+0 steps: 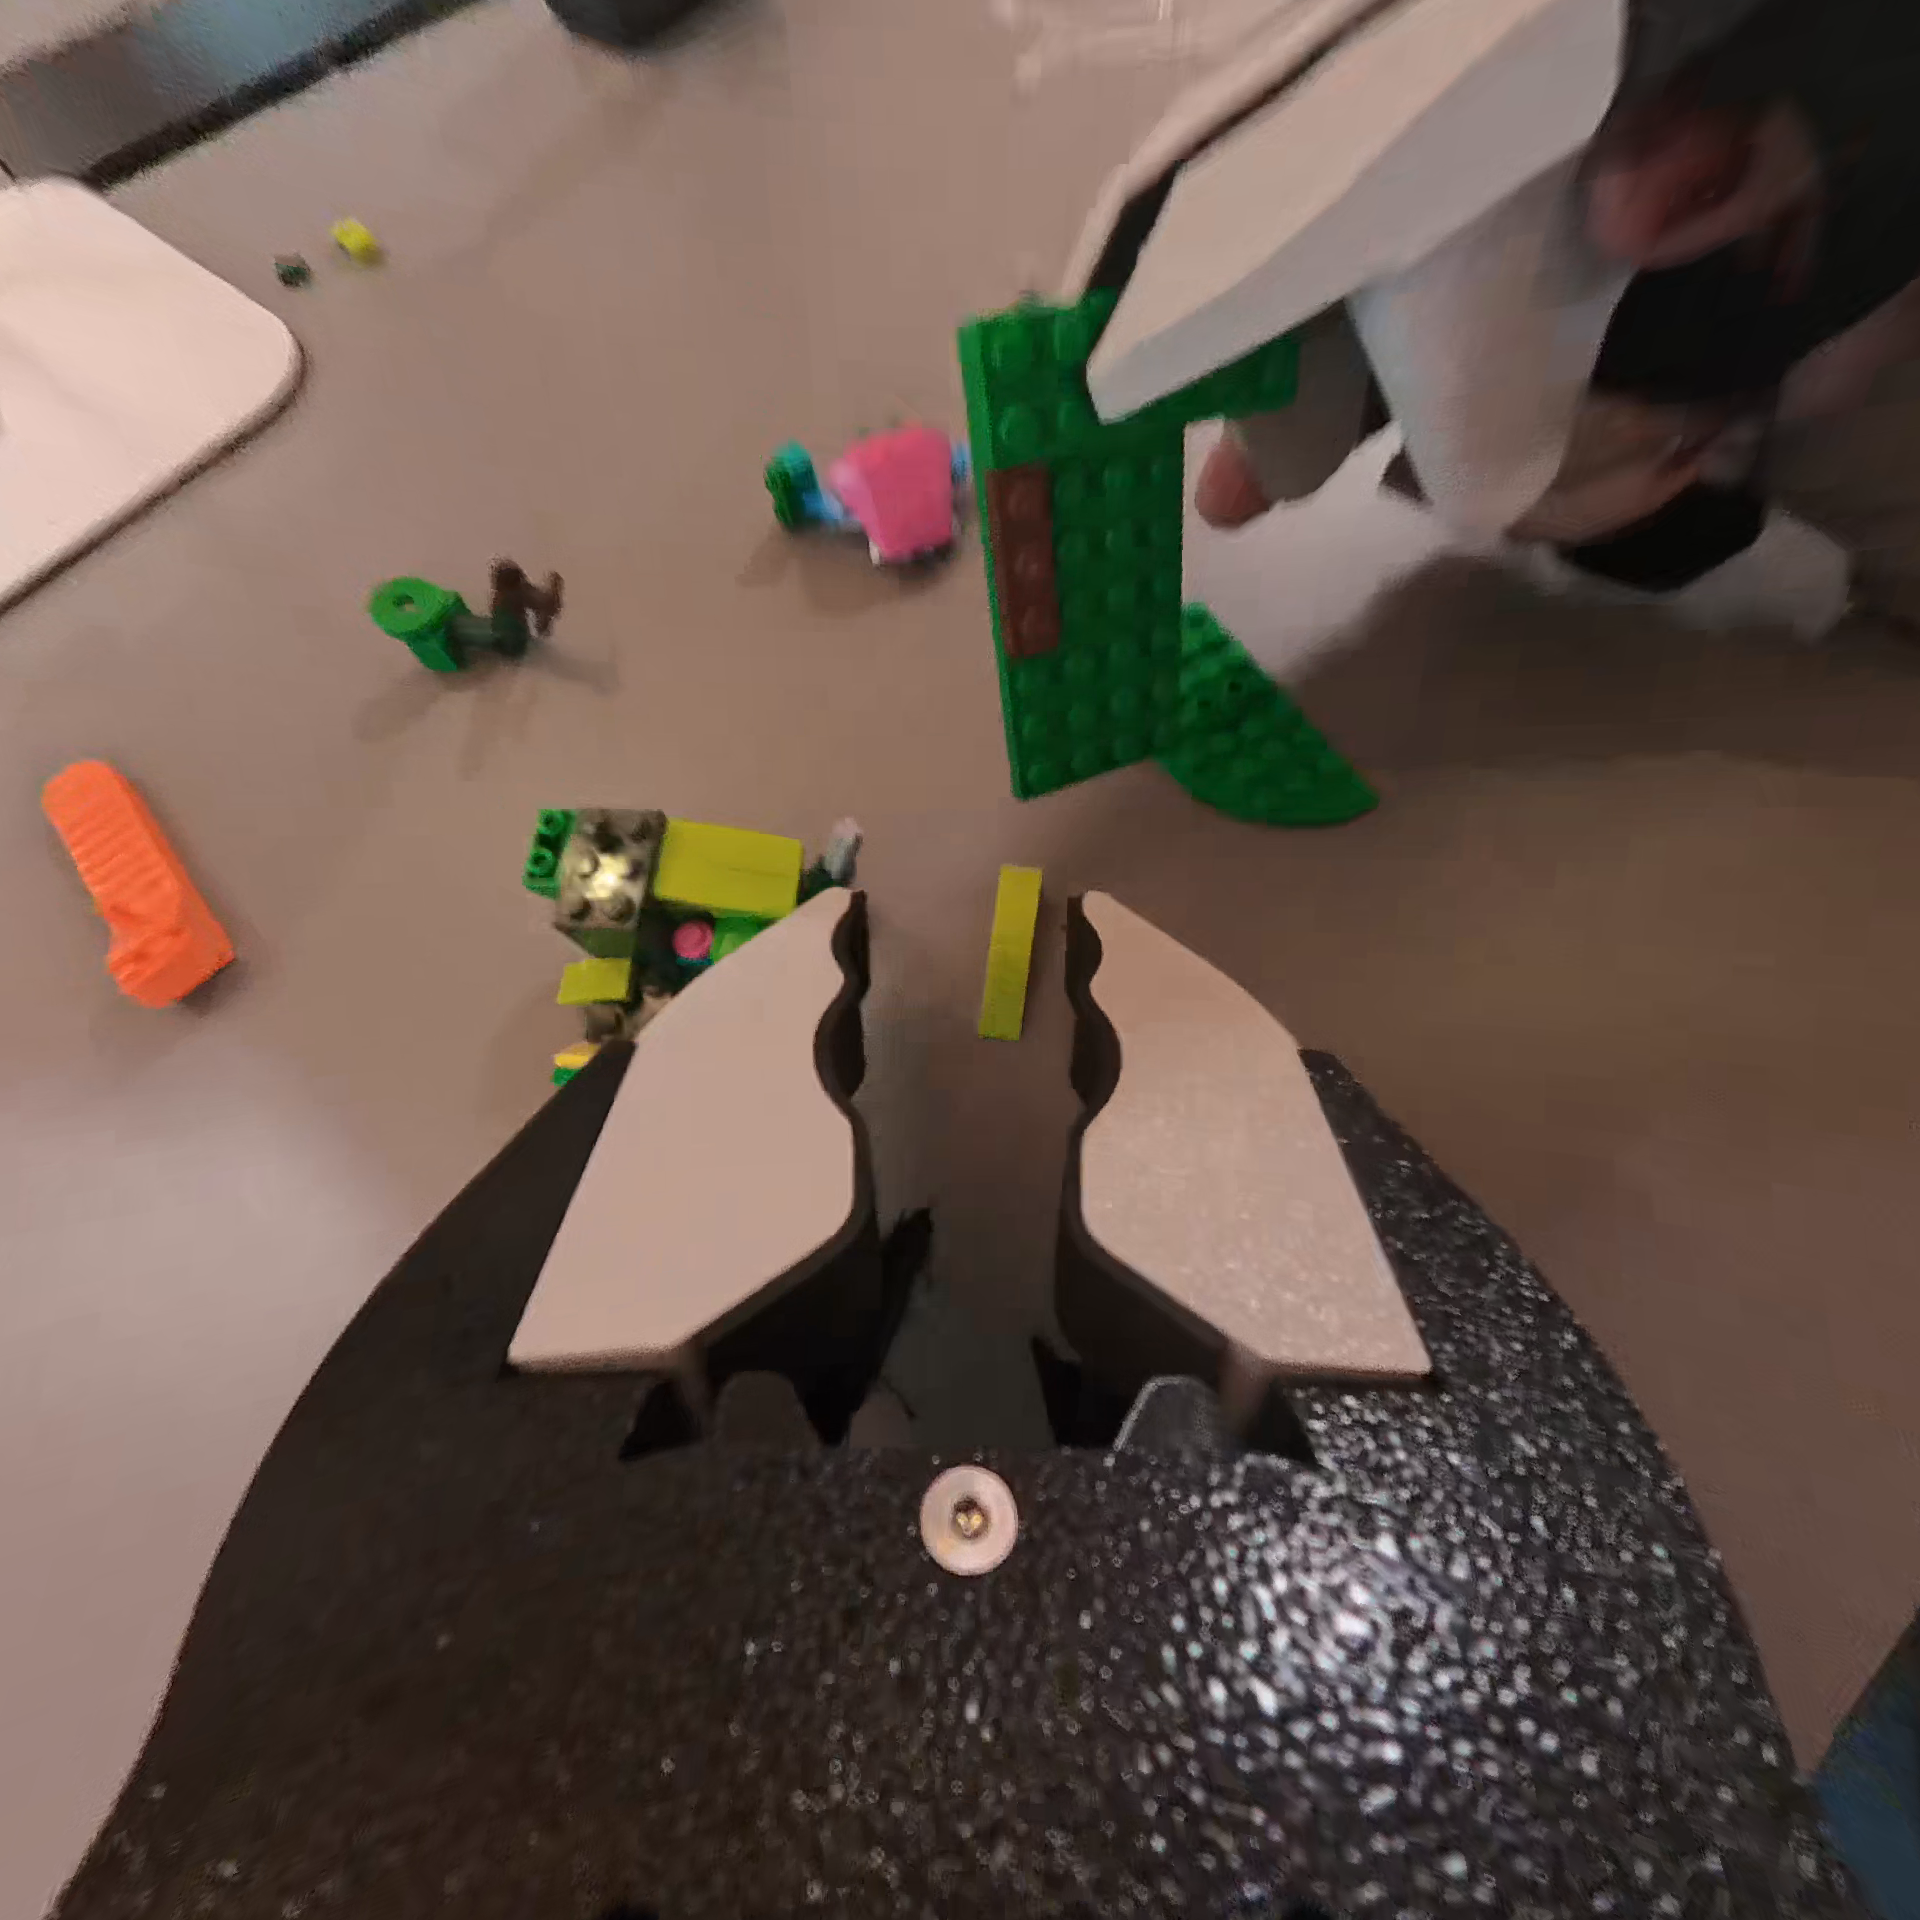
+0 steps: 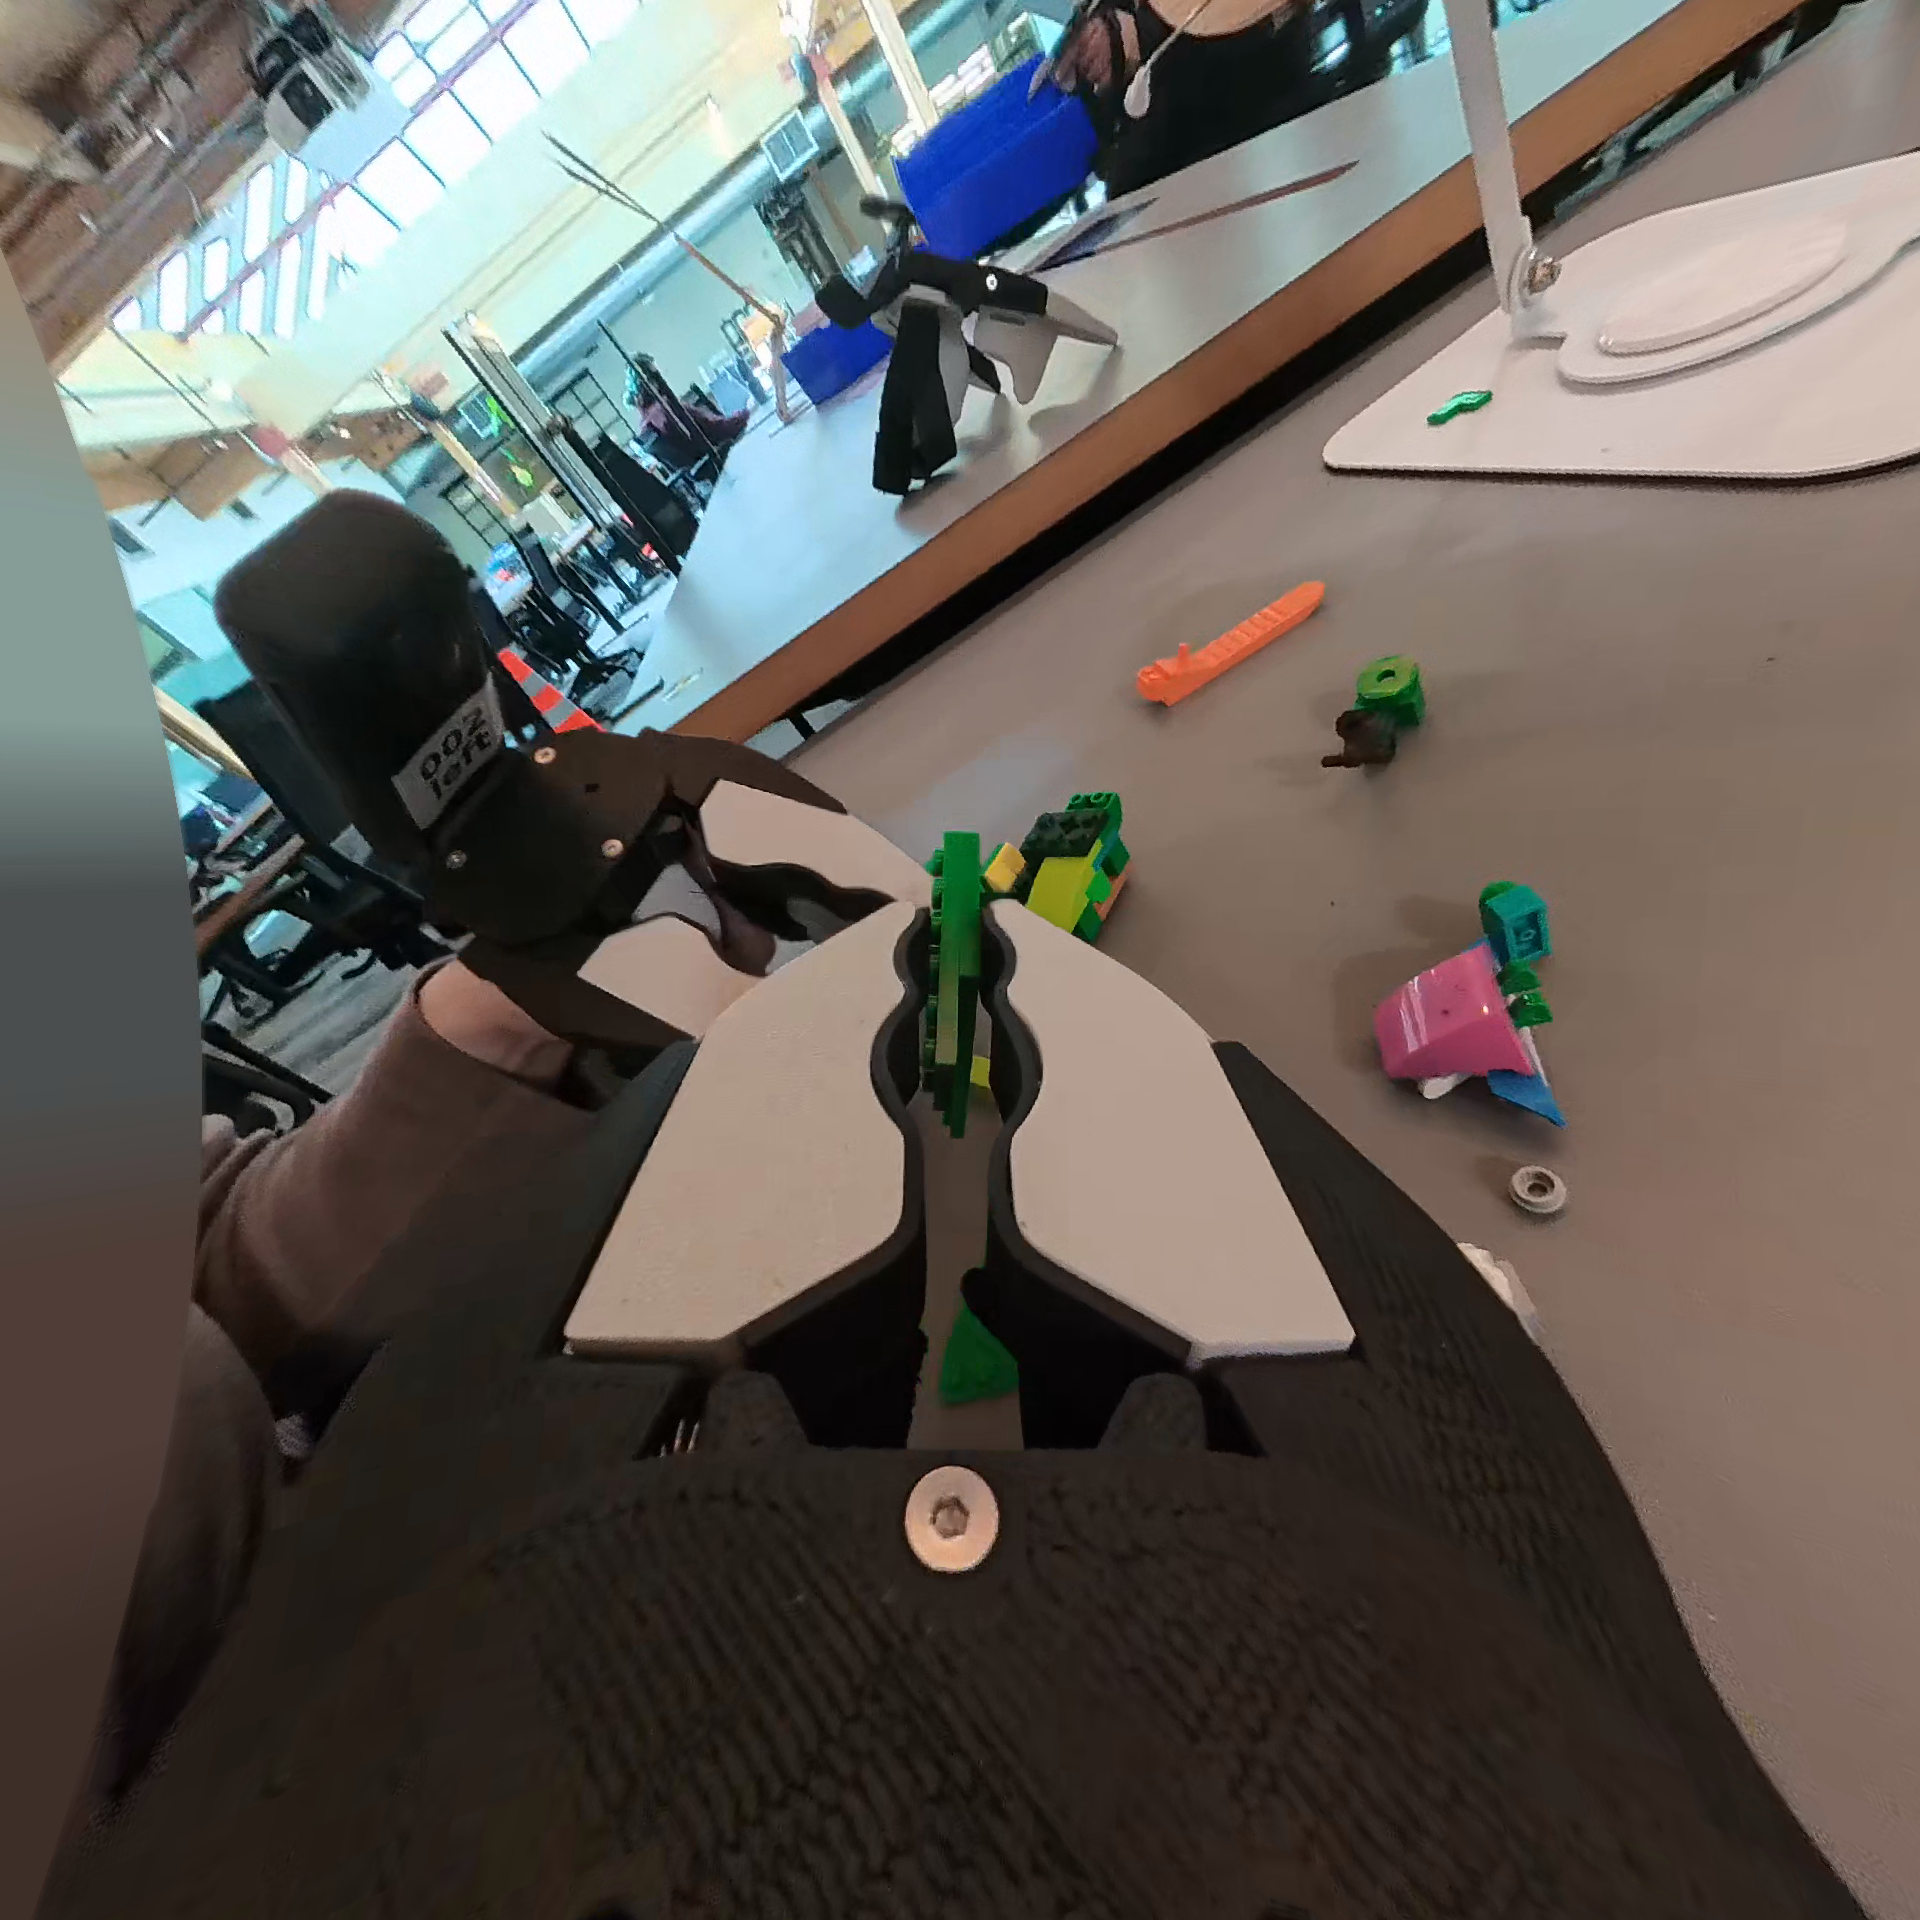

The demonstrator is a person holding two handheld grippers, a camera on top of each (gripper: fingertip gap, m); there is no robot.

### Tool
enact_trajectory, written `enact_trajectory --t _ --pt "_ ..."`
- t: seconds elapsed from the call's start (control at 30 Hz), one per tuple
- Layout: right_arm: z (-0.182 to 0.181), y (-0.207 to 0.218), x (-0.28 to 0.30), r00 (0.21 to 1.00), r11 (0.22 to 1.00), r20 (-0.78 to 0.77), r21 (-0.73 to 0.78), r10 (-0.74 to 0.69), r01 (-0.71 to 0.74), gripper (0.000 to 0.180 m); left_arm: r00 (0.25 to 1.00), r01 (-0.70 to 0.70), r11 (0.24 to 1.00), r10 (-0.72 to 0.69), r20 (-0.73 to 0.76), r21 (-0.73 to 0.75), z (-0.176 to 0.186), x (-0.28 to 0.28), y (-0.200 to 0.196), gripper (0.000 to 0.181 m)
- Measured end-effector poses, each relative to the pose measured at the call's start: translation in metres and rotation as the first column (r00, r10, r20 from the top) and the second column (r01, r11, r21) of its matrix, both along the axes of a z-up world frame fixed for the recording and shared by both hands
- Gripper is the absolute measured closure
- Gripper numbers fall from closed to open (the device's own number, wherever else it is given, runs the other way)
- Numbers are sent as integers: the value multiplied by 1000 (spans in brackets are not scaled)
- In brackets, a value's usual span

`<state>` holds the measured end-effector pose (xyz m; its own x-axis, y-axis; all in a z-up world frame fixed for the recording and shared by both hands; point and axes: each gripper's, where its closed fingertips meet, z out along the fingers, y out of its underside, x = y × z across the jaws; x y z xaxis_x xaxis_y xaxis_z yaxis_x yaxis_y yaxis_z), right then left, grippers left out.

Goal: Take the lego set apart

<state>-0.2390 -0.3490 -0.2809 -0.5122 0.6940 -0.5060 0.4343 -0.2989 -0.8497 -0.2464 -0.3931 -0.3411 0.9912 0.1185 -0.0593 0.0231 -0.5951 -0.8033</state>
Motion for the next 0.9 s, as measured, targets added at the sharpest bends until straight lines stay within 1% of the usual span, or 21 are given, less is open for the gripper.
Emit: enact_trajectory --t 0.03,0.13,0.2,0.3,0.37,0.47,0.6,0.63,0.7,0.77,0.83,0.87,0.9 --pt "1 0 0 1000 1000 -1 -10 -4 4 173 1000 -3 998 3 2 63 9 0 3 147" --pt "3 -3 -2 1000 1000 -17 8 -21 21 173 998 1 971 14 -64 239 38 0 10 157" --pt "3 -10 -2 999 1000 -30 26 -15 16 173 989 3 960 39 -143 279 47 -1 12 161" --pt "2 -20 -2 999 998 -43 55 -6 8 173 974 6 968 50 -219 250 45 0 16 164" --pt "2 -22 -3 998 997 -51 75 -20 24 174 965 13 973 48 -258 232 43 1 17 171" --pt "4 -23 -3 998 998 -49 60 -27 30 173 948 7 975 63 -311 220 43 0 17 172" --pt "0 -26 -5 997 992 -48 104 -60 65 173 892 -52 980 132 -432 191 42 -9 15 174" --pt "-1 -26 -5 997 990 -53 122 -64 70 173 894 -57 978 139 -426 199 43 -10 14 175" --pt "-2 -26 -4 996 985 -73 165 -44 56 174 923 -44 974 125 -365 223 44 -8 14 176" --pt "-2 -24 0 996 981 -88 192 -2 19 173 965 -13 965 80 -248 261 45 -3 14 176" --pt "1 -23 4 993 978 -108 209 42 -19 174 992 18 949 23 -124 316 49 3 13 177" --pt "1 -22 5 992 973 -119 229 46 -18 174 996 21 943 9 -89 332 50 4 12 177" --pt "0 -17 3 991 960 -131 278 18 19 174 995 0 943 34 -96 332 50 -1 10 181"
